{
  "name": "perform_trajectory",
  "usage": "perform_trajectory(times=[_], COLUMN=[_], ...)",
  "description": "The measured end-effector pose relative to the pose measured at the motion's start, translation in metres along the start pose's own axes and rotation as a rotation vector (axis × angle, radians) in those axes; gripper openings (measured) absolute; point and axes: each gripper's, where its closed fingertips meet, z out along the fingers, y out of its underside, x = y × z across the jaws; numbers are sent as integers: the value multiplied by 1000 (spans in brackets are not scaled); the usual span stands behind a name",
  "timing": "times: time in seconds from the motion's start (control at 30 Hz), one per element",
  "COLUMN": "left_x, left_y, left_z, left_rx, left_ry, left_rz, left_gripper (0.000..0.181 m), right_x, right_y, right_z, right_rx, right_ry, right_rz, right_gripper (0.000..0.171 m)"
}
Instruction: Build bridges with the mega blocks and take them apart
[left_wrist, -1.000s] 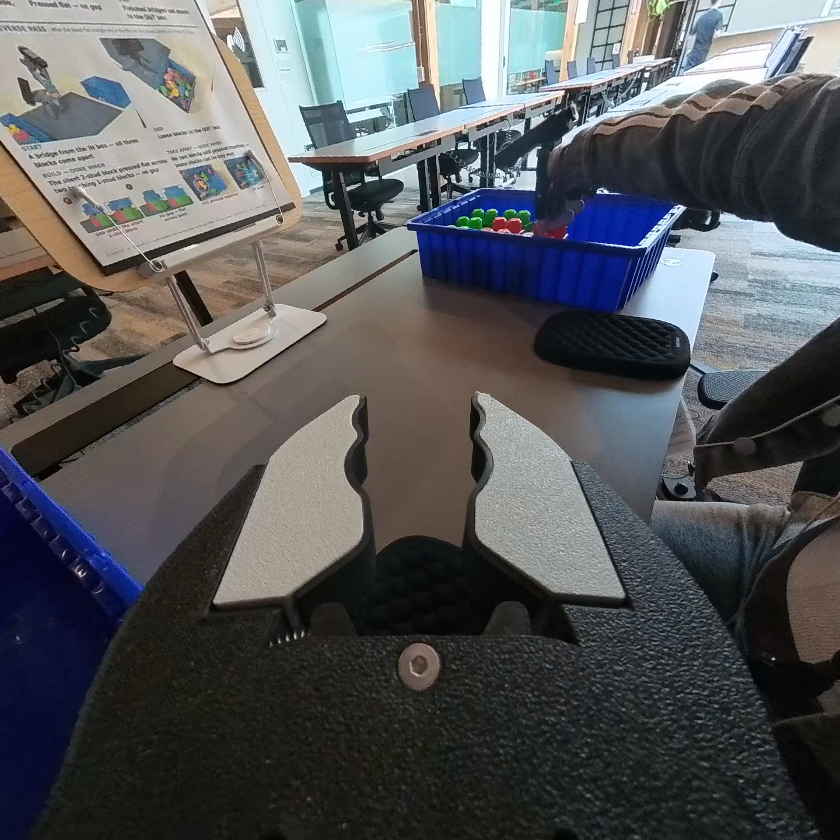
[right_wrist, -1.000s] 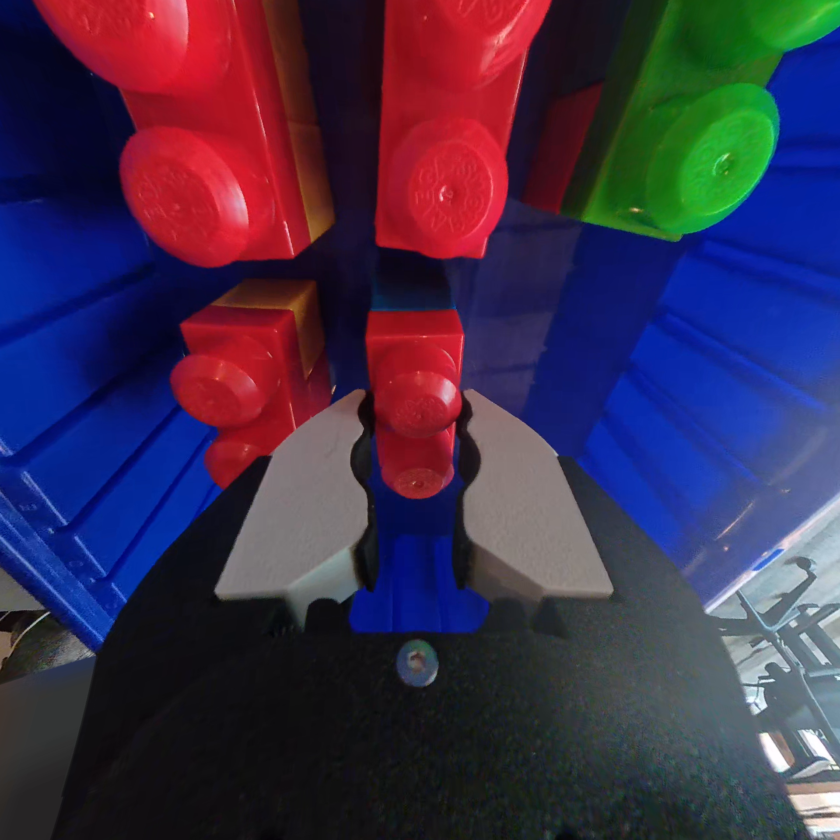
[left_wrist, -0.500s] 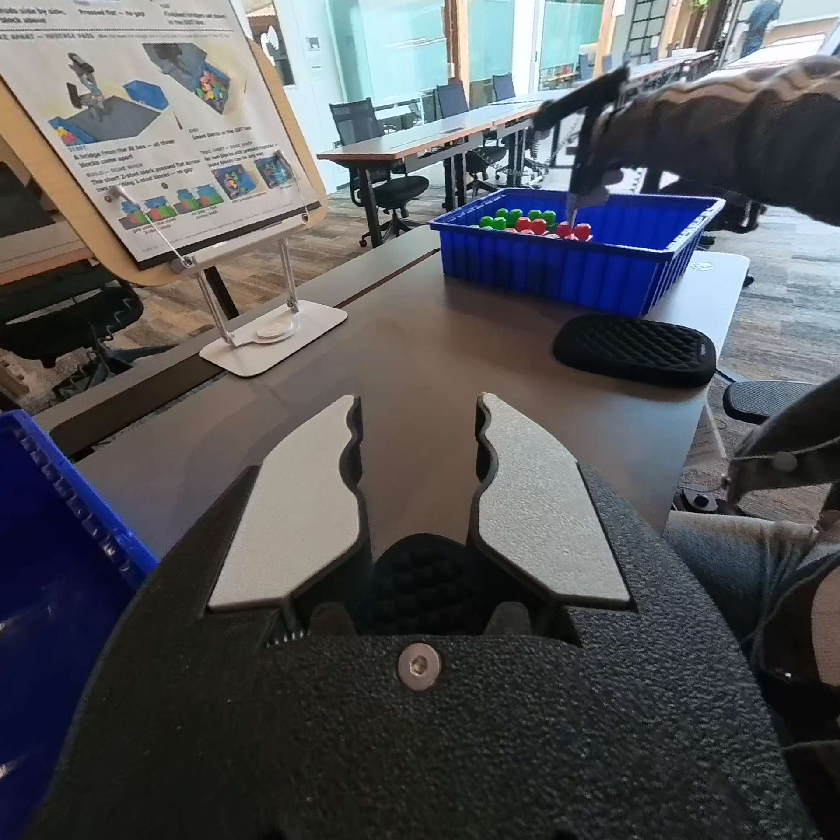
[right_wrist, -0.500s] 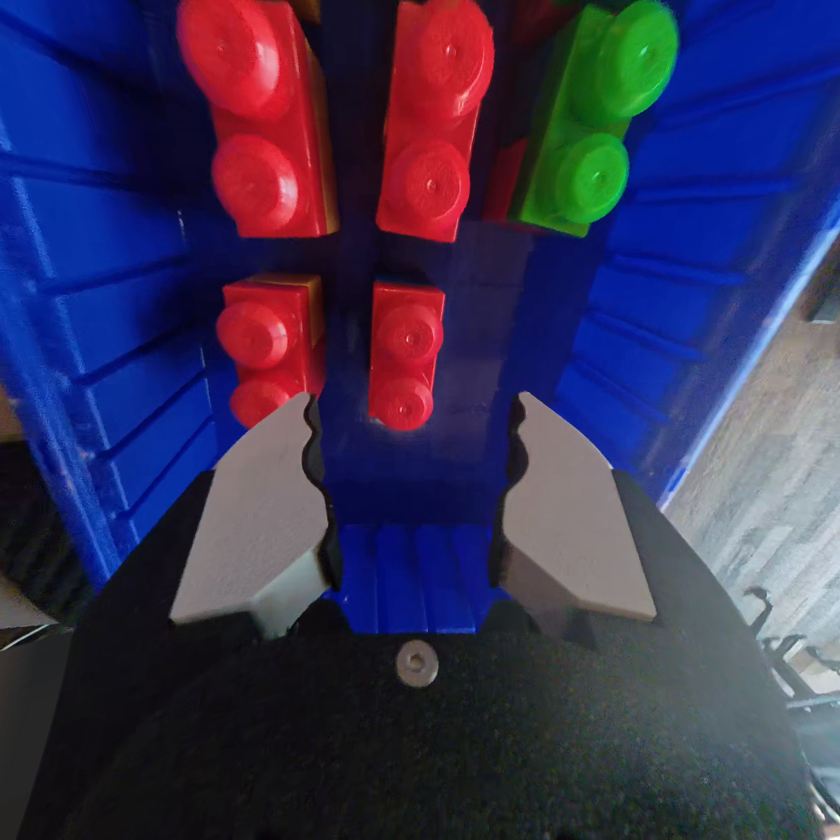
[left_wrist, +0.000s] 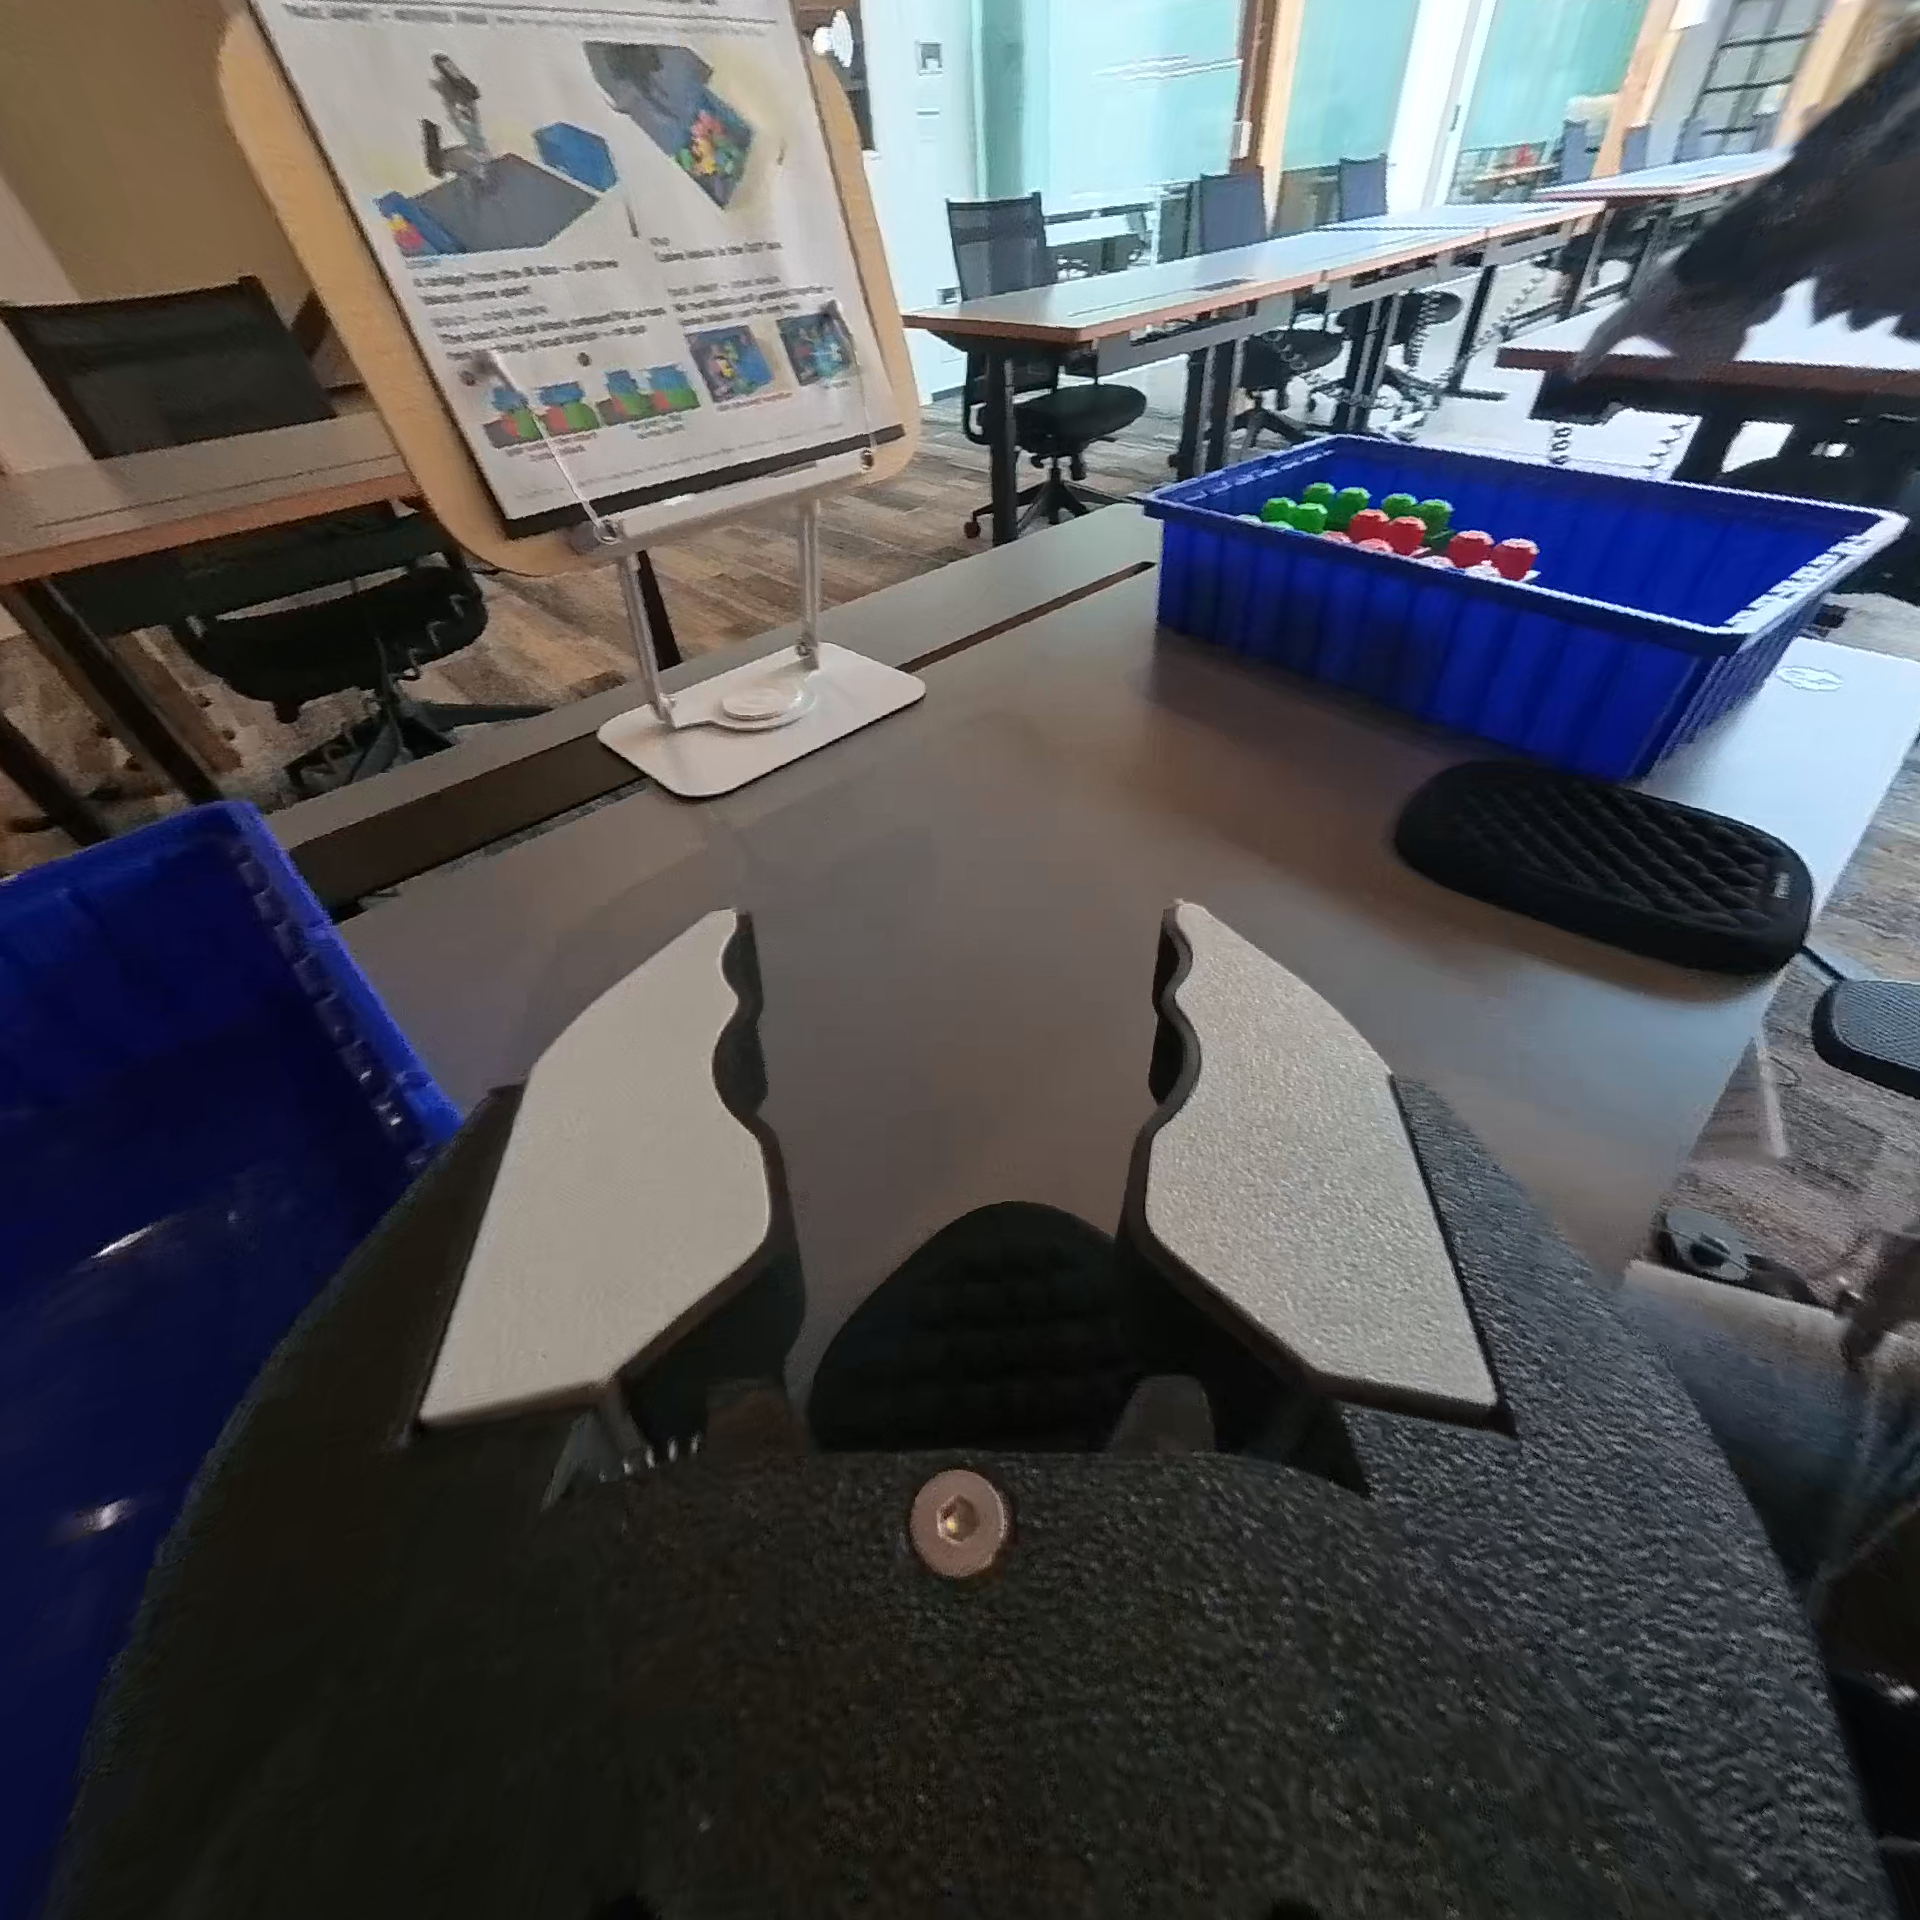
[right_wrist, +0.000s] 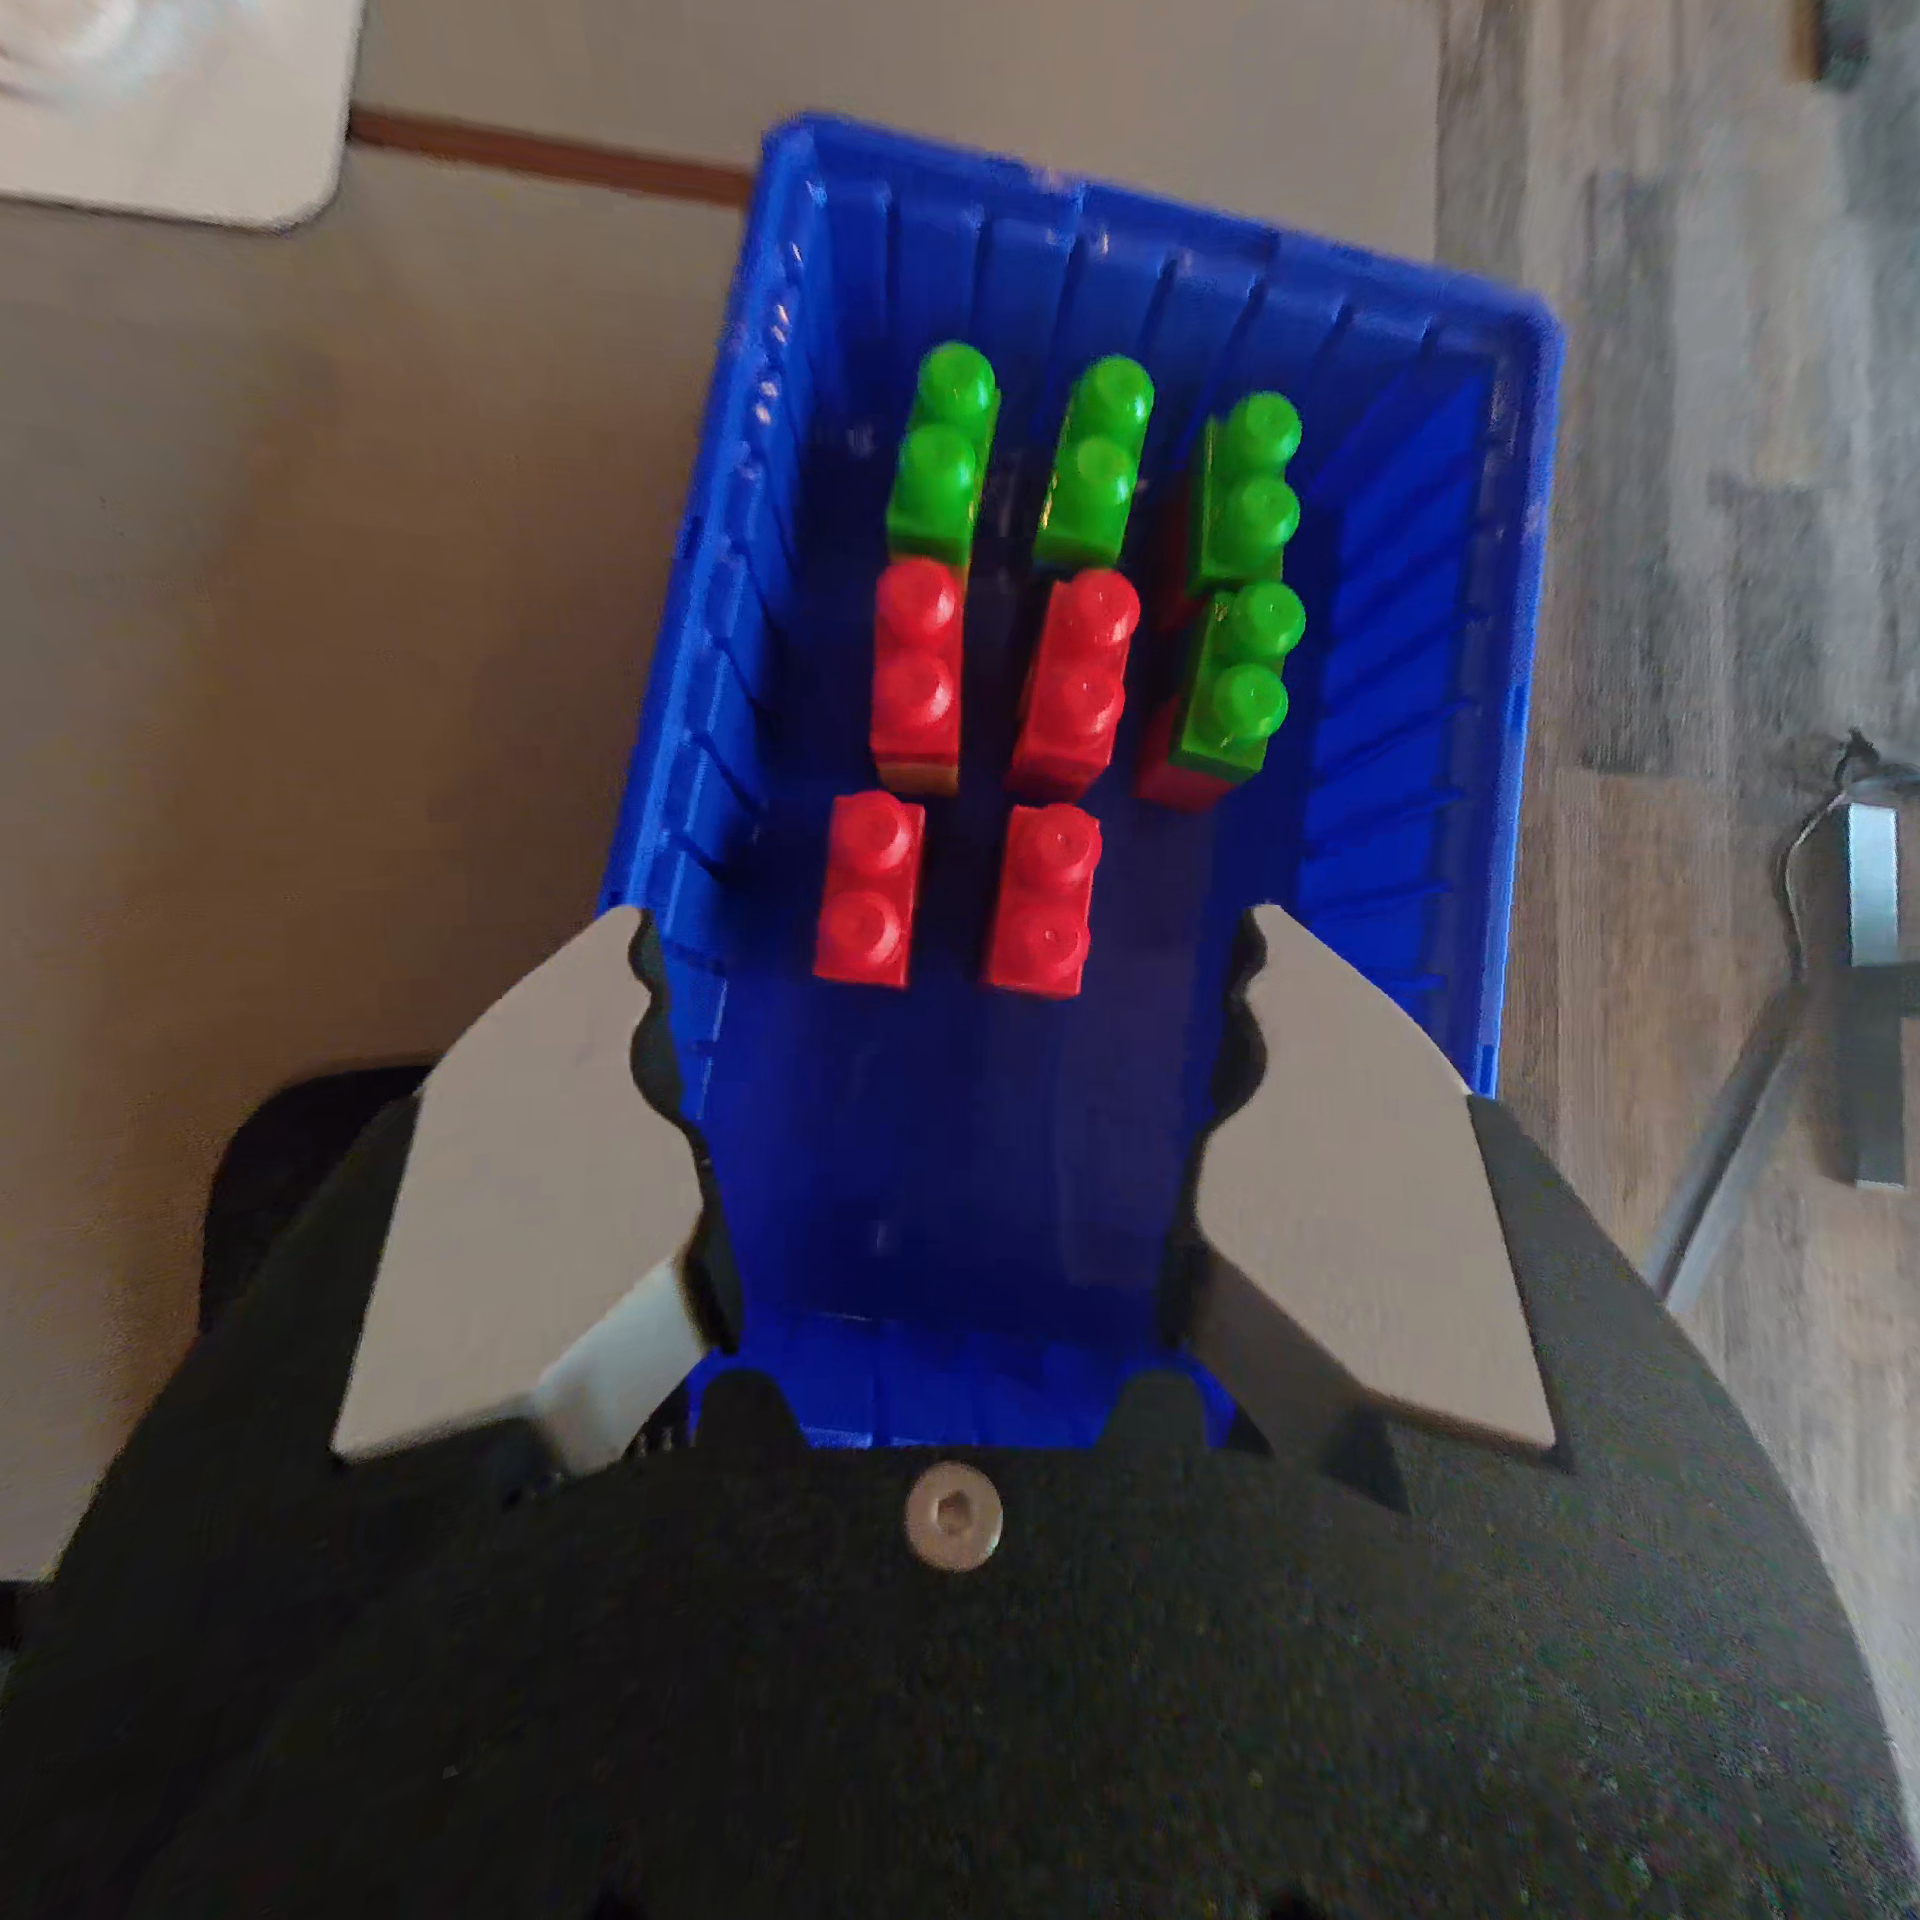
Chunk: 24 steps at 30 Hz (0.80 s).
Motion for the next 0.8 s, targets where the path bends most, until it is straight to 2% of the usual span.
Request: perform_trajectory(times=[0.27,0.4,0.6,0.7,0.8], left_x=[-30,-37,-38,-44,-49], left_y=[-7,-17,-53,-69,-66], left_z=[-12,-20,-38,-49,-51], left_rx=[8,44,233,320,279], left_ry=[-186,-219,-193,-284,-335], left_rz=[-16,-67,-70,44,89], left_gripper=[96,88,68,80,78], right_x=[-34,-47,-54,-56,-63], right_y=[-6,-2,-9,-11,-7], right_z=[-51,-69,-103,-121,-124], right_rx=[335,444,728,848,864], right_ry=[7,10,64,87,55], right_rz=[-33,-21,-55,-64,-61], right_gripper=[108,104,93,90,99])
